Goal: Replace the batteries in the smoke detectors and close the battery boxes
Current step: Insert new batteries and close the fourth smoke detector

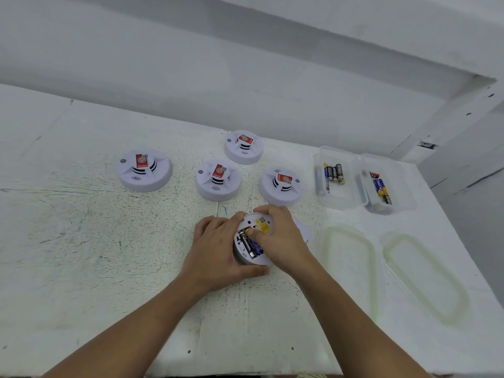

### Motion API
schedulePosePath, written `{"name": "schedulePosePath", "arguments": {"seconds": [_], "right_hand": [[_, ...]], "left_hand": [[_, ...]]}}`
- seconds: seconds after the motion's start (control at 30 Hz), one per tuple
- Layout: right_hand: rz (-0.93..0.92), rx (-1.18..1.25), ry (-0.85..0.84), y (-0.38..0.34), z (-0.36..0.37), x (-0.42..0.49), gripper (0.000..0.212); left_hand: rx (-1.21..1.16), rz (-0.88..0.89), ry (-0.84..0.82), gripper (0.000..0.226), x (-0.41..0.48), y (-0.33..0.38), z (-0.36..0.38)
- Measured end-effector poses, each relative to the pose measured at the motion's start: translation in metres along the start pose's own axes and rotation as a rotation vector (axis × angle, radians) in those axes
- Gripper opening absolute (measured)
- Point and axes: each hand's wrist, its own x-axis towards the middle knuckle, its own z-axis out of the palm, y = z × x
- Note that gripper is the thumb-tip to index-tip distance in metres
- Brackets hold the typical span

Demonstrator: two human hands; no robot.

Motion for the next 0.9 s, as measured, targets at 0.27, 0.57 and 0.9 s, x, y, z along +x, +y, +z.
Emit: {"name": "schedulePosePath", "arguments": {"seconds": [0.27,0.57,0.9], "right_hand": [[0.002,0.073,-0.109,-0.002,-0.016,-0.005,0.051],[-0.079,-0.307,0.156,0.029,-0.056,0.007,0.027],[-0.105,-0.489,0.093,0.034,-0.051,0.001,0.017]], "left_hand": [[-0.027,-0.029,-0.025,0.118,0.000,0.001,-0.002],[-0.045,-0.041,-0.070,0.120,0.000,0.003,-0.007],[-0.089,-0.024,-0.095,0.122,0.000,-0.002,-0.006]]}}
